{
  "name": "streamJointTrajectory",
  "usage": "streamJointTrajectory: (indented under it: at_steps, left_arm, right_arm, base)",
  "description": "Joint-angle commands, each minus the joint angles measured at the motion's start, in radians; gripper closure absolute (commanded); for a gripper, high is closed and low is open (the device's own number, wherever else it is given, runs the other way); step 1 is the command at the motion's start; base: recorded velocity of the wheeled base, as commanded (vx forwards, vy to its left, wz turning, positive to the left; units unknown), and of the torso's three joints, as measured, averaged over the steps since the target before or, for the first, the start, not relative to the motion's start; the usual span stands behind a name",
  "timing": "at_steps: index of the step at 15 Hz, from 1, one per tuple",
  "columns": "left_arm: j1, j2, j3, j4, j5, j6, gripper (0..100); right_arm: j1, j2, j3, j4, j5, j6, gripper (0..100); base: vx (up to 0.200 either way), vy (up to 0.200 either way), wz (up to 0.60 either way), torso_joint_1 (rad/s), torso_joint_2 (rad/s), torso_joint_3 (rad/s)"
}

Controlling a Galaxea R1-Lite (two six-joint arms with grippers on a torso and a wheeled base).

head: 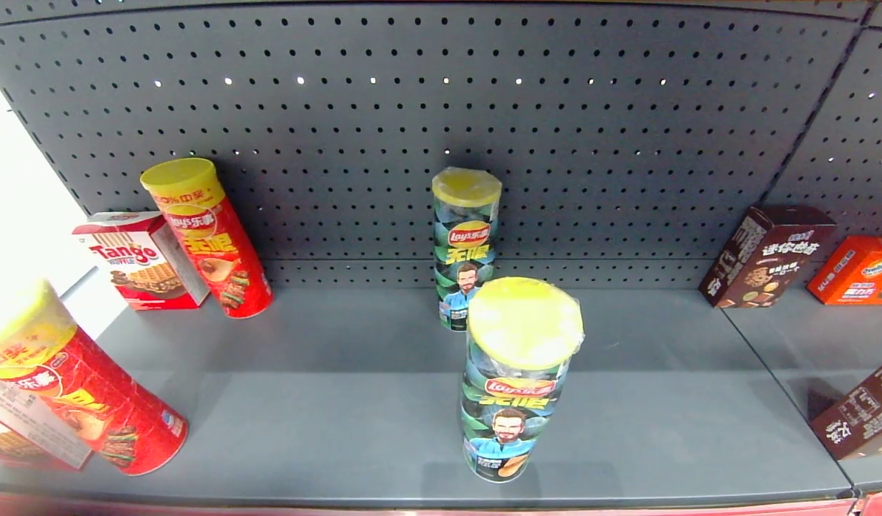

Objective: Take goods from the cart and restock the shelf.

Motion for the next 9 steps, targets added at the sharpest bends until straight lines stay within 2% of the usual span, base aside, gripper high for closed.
streamJointTrajectory:
  at_steps: [1, 3, 5, 6, 7, 9]
  left_arm:
    - [-0.001, 0.005, 0.0, -0.001, 0.016, -0.005, 0]
    - [0.001, 0.005, 0.0, -0.001, 0.039, -0.013, 0]
    - [0.001, 0.005, 0.0, 0.005, 0.186, -0.013, 0]
    - [0.008, 0.001, 0.0, 0.066, 0.264, -0.014, 0]
    - [0.03, -0.005, -0.006, 0.095, 0.291, -0.04, 0]
    - [0.034, -0.02, -0.006, 0.091, 0.263, -0.062, 0]
  right_arm:
    - [0.0, 0.001, 0.0, 0.0, 0.001, -0.001, 0]
    - [0.0, 0.001, 0.0, 0.0, -0.001, -0.001, 0]
    - [0.0, 0.001, 0.0, 0.0, 0.001, -0.001, 0]
    - [0.0, 0.001, 0.0, 0.0, -0.001, -0.001, 0]
    - [0.0, 0.001, 0.0, 0.0, 0.001, -0.001, 0]
    - [0.0, 0.001, 0.0, 0.0, -0.001, -0.001, 0]
  base:
    - [0.0, 0.0, 0.0, 0.0, 0.0, 0.0]
    - [0.0, 0.0, 0.0, 0.0, 0.0, 0.0]
    - [0.0, 0.0, 0.0, 0.0, 0.0, 0.0]
    - [0.0, 0.0, 0.0, 0.0, 0.0, 0.0]
    - [0.0, 0.0, 0.0, 0.0, 0.0, 0.0]
    - [0.0, 0.0, 0.0, 0.0, 0.0, 0.0]
